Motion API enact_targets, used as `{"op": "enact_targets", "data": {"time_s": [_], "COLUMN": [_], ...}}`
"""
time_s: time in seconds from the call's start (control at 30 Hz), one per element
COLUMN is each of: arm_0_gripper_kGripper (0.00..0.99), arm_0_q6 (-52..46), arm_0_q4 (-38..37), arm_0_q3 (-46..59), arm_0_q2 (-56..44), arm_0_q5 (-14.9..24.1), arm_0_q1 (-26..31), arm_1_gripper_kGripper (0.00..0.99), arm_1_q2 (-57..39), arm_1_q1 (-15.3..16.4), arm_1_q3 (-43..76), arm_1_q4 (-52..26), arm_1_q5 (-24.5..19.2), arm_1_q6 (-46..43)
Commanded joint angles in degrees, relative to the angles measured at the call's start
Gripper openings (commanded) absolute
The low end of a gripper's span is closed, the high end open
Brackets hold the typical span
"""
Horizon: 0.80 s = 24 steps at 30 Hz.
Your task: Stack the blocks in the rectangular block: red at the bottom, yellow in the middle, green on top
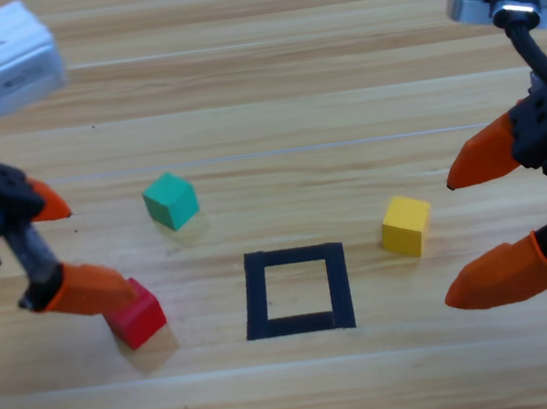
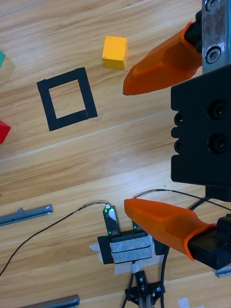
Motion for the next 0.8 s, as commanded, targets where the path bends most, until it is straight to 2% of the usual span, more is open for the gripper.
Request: {"op": "enact_targets", "data": {"time_s": [0.03,0.17,0.23,0.4,0.47,0.53,0.6,0.67,0.8], "arm_0_gripper_kGripper": [0.990,0.990,0.990,0.990,0.990,0.990,0.990,0.990,0.990], "arm_0_q6": [-0.78,-1.04,-1.13,-2.80,-5.26,-9.65,-15.81,-21.78,-32.86], "arm_0_q4": [0.65,0.38,0.29,-0.15,-0.23,-0.32,-0.41,-0.32,0.12], "arm_0_q3": [-1.14,-0.96,-0.87,-0.17,0.01,0.01,-0.26,-0.52,0.18], "arm_0_q2": [6.06,5.62,5.18,3.86,3.33,2.72,1.84,2.10,5.18], "arm_0_q5": [0.24,0.33,0.42,1.47,1.91,4.90,8.68,9.73,9.82], "arm_0_q1": [-1.19,-1.19,-1.19,-1.19,-1.19,-1.10,-0.75,1.01,5.05], "arm_1_gripper_kGripper": [0.945,0.945,0.943,0.945,0.946,0.946,0.945,0.945,0.946], "arm_1_q2": [2.25,2.25,1.90,1.28,1.98,4.01,6.64,9.10,13.59], "arm_1_q1": [1.51,1.51,1.51,0.72,0.28,-0.68,-0.77,-0.86,-1.03], "arm_1_q3": [0.28,0.63,0.72,0.55,0.37,0.02,-0.86,-1.56,-3.76], "arm_1_q4": [-0.45,-0.45,-0.45,-1.33,-2.65,-3.44,-3.70,-3.62,-2.03], "arm_1_q5": [0.06,-0.56,-2.23,-16.82,-24.11,-30.88,-36.59,-38.88,-39.50], "arm_1_q6": [-0.31,0.39,1.97,11.73,19.82,29.04,33.61,36.51,45.13]}}
